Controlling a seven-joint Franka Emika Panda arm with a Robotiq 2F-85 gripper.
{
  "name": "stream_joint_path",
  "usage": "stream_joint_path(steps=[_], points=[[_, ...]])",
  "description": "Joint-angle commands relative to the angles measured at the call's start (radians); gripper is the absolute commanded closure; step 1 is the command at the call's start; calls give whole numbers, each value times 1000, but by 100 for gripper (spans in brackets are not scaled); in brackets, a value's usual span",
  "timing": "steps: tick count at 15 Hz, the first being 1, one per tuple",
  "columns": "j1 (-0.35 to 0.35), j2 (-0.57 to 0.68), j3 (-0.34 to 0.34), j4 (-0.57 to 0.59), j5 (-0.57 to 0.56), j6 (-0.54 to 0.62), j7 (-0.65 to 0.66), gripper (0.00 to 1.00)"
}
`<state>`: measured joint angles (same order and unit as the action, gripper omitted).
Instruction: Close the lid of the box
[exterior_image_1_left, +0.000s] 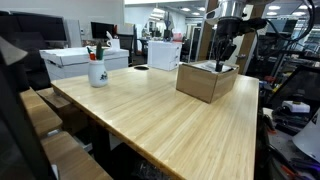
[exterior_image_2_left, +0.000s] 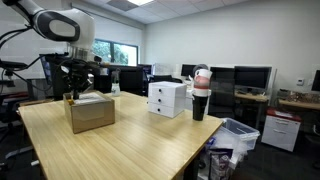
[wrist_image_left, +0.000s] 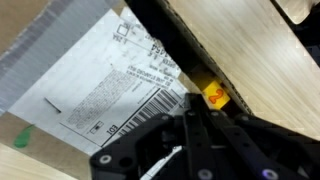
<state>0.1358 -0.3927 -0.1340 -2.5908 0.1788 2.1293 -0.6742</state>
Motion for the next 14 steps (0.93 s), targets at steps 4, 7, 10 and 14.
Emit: stream_joint_path(steps=[4, 7, 10, 14], points=[[-39, -21, 61, -19, 11, 35, 315, 50], [-36, -40, 117, -26, 13, 41, 503, 33], [-31, -55, 163, -25, 7, 39, 637, 15], [-37, -65, 195, -18, -5, 22, 735, 1]])
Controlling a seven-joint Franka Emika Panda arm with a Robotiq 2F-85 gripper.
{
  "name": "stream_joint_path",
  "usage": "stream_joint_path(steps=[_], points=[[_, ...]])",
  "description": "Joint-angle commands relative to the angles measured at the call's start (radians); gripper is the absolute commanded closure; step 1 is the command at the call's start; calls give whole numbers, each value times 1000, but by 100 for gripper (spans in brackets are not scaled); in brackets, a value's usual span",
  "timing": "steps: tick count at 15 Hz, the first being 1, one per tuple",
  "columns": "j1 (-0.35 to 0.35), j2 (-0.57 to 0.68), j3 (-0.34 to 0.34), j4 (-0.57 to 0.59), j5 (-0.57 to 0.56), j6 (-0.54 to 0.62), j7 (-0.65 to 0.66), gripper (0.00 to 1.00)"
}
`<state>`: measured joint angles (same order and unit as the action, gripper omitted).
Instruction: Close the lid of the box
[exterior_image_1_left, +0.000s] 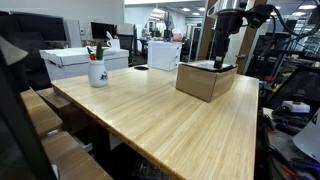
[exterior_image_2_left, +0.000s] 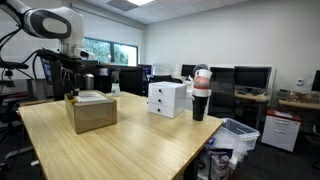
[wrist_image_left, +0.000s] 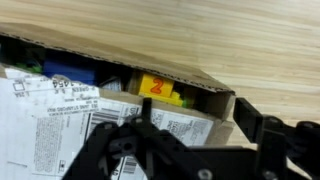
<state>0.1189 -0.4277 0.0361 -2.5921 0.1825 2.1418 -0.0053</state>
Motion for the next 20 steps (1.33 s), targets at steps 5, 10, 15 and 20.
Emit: stream_joint_path(steps=[5, 10, 15, 20], points=[[-17, -84, 31, -20, -11, 5, 98, 0], [-39, -189, 59, -23, -102, 13, 113, 0], [-103, -255, 95, -9, -247, -14, 183, 0], [-145, -296, 61, 18, -224, -107, 233, 0]])
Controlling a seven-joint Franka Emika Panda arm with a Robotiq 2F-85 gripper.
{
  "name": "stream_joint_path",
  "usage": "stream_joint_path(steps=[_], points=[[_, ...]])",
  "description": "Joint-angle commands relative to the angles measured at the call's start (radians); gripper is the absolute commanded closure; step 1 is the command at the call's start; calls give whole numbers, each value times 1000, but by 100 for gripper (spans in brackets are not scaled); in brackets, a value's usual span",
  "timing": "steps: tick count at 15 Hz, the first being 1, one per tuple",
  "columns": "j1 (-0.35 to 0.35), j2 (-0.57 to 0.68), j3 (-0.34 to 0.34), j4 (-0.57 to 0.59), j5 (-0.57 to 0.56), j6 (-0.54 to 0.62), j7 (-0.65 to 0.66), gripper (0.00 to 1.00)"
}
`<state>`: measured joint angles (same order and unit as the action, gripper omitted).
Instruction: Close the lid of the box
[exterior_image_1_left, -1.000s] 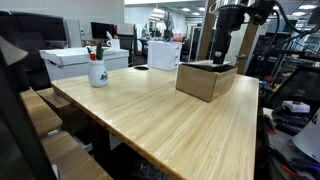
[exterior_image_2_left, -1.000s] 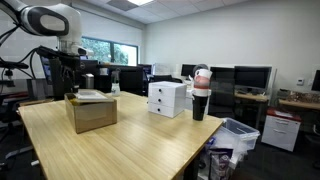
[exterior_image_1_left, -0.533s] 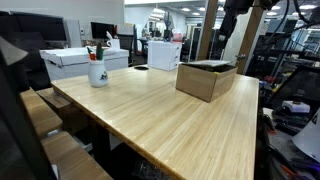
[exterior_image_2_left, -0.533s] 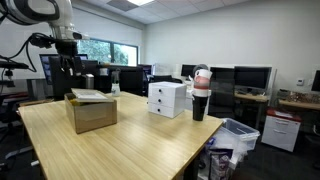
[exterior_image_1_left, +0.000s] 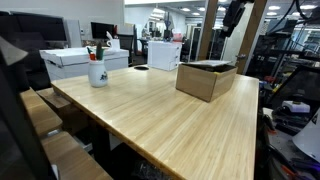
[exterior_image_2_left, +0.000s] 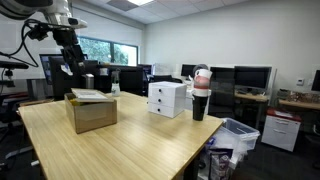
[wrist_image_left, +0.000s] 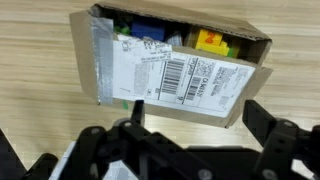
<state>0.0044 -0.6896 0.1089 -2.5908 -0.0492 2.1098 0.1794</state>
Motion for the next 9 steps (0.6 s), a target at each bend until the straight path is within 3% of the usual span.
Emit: stream_joint_path(steps=[1, 9], points=[[-40, -39, -16, 22, 10, -93, 63, 0], [-96, -86, -74, 60, 22, -179, 85, 0]])
